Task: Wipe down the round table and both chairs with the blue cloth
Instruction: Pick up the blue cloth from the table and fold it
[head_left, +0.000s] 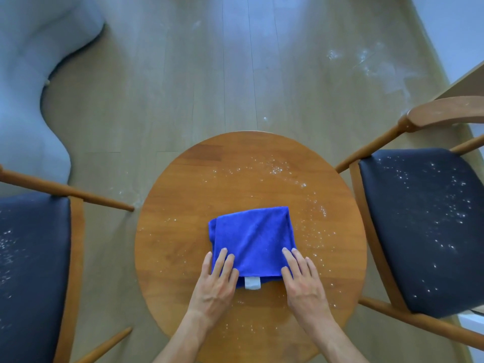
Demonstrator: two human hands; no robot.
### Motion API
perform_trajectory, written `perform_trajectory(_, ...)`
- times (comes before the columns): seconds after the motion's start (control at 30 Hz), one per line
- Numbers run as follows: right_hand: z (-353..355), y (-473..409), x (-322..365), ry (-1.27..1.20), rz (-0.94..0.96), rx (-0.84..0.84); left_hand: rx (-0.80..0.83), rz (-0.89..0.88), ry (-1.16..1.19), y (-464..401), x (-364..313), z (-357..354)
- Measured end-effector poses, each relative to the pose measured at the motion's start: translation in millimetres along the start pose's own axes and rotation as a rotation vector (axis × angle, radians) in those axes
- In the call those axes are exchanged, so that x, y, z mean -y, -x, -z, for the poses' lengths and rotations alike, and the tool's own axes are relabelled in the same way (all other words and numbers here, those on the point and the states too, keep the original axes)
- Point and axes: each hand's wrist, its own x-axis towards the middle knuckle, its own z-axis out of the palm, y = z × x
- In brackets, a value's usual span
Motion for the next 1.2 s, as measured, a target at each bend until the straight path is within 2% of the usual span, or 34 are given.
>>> perform_trajectory(0.13, -8, 2, -2, 0.027, 0.052, 0.049, 0.065, -0.011, 0.025, 1, -1, -8)
perform_trajectory(0.23, -7, -13, -6, -0.051, 0.049, -0.003, 0.102, 0.013, 0.140, -7, 3, -7)
perform_trajectory(0.33, 0, -50, -13, -0.094, -0.005, -0.089, 0.018, 0.046, 0.237, -32, 8, 1)
perform_trajectory(0.4, 4, -81, -18, -0.059, -0.052, -0.110, -0.062, 0.123, 0.263, -60, 16, 6)
perform_trajectory(0.47, 4, -104, -24, -0.023, -0.059, -0.079, -0.133, 0.273, 0.278, -86, 26, 9)
perform_trajectory(0.57, 2, -124, -28, 0.046, -0.022, -0.024, 0.001, 0.408, 0.286, -108, 39, 9)
perform_trajectory(0.63, -1, -127, -30, 0.064, -0.009, -0.036, 0.124, 0.398, 0.280, -113, 42, 0)
perform_trajectory(0.7, -1, -124, -29, 0.053, 0.014, -0.072, 0.159, 0.388, 0.285, -116, 43, -2)
perform_trajectory(0.77, 2, -120, -29, 0.007, 0.029, -0.109, 0.087, 0.354, 0.302, -116, 45, 11)
perform_trajectory(0.9, 9, -88, -33, -0.166, 0.065, -0.197, -0.252, 0.247, 0.263, -89, 30, 18)
perform_trajectory(0.97, 9, -60, -31, -0.190, 0.131, -0.199, -0.336, 0.184, 0.228, -57, 11, 11)
perform_trajectory(1.03, 4, -31, -27, -0.171, 0.179, -0.169, -0.324, 0.141, 0.210, -25, -9, -3)
perform_trajectory(1.2, -4, -4, -19, -0.142, 0.188, -0.039, -0.158, 0.138, 0.253, 0, -24, -20)
